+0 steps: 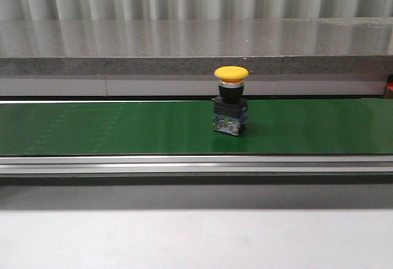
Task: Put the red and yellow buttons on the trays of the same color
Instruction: 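Carry the red button into the red tray and open the right gripper, then lower the right gripper and grasp the yellow button on the belt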
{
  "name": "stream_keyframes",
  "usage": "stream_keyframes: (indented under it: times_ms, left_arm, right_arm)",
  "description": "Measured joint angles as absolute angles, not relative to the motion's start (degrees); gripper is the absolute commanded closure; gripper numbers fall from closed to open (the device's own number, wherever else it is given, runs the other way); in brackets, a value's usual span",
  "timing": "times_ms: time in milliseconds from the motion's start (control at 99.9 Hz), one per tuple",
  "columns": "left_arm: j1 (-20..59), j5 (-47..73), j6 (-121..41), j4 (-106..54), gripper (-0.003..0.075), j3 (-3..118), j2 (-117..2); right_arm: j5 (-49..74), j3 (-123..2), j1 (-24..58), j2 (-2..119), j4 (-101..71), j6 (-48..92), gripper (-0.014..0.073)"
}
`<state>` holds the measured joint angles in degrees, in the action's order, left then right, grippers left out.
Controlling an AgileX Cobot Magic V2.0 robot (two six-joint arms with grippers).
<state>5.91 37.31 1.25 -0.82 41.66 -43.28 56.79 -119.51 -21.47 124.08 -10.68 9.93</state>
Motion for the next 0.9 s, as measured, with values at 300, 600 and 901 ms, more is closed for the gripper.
stream_keyframes:
  times_ms: [300,600,901]
  left_arm:
    - [5.91,37.31,1.25,-0.82,0.074,41.66,-43.28]
    - [5.91,37.31,1.25,-0.82,0.074,41.66,-43.28]
    - [5.91,37.31,1.25,-0.82,0.074,41.66,-43.28]
  right_arm:
    - [66.89,-119.63,-21.22,116.83,-13.29,9.93,0.0064]
    - [71.12,-113.29,-18.16,108.48,-13.29,10.06,0.0064]
    - [71.12,-98.17,-11.38,97.41,-13.29,10.92,0.0064]
